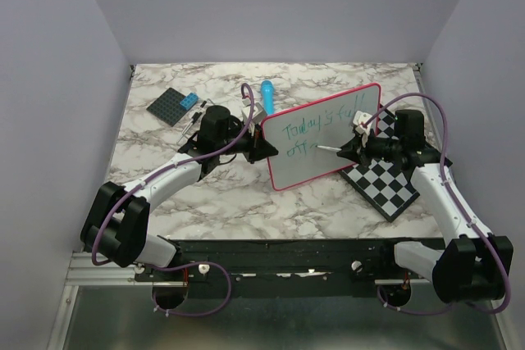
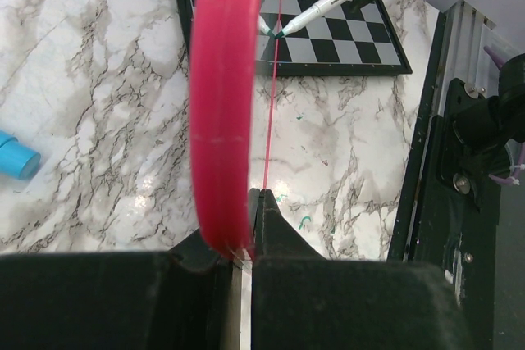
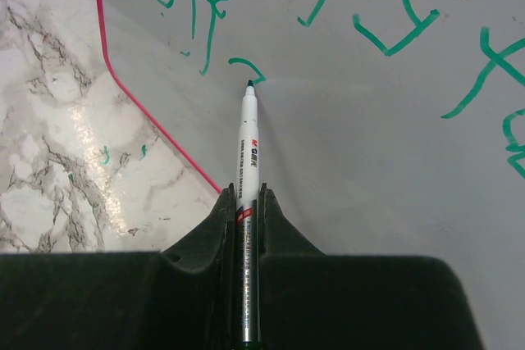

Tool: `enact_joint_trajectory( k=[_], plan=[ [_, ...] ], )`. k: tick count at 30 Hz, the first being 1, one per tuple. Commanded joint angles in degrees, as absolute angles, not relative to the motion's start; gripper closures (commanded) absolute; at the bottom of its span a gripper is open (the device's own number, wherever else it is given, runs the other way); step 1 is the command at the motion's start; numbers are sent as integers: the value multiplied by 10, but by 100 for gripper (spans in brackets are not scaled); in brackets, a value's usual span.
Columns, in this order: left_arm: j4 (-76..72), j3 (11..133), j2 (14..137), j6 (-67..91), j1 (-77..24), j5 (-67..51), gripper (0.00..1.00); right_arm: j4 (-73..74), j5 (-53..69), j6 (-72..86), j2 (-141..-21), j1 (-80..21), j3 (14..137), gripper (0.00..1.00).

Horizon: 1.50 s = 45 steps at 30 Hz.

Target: Write a sentence on the whiteboard

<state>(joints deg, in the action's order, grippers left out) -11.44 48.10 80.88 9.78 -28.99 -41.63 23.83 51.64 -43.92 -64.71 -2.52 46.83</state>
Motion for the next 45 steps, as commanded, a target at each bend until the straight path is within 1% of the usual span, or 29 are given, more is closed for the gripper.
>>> enact_joint_trajectory(
  k=[1,45],
  plan=[
    [-18,470,823,55,-295,-386,100,248,529,-447,-654,-28,484,100],
    [-18,469,823,54,-295,-387,100,239,541,-429,-657,-40,495,100]
  ],
)
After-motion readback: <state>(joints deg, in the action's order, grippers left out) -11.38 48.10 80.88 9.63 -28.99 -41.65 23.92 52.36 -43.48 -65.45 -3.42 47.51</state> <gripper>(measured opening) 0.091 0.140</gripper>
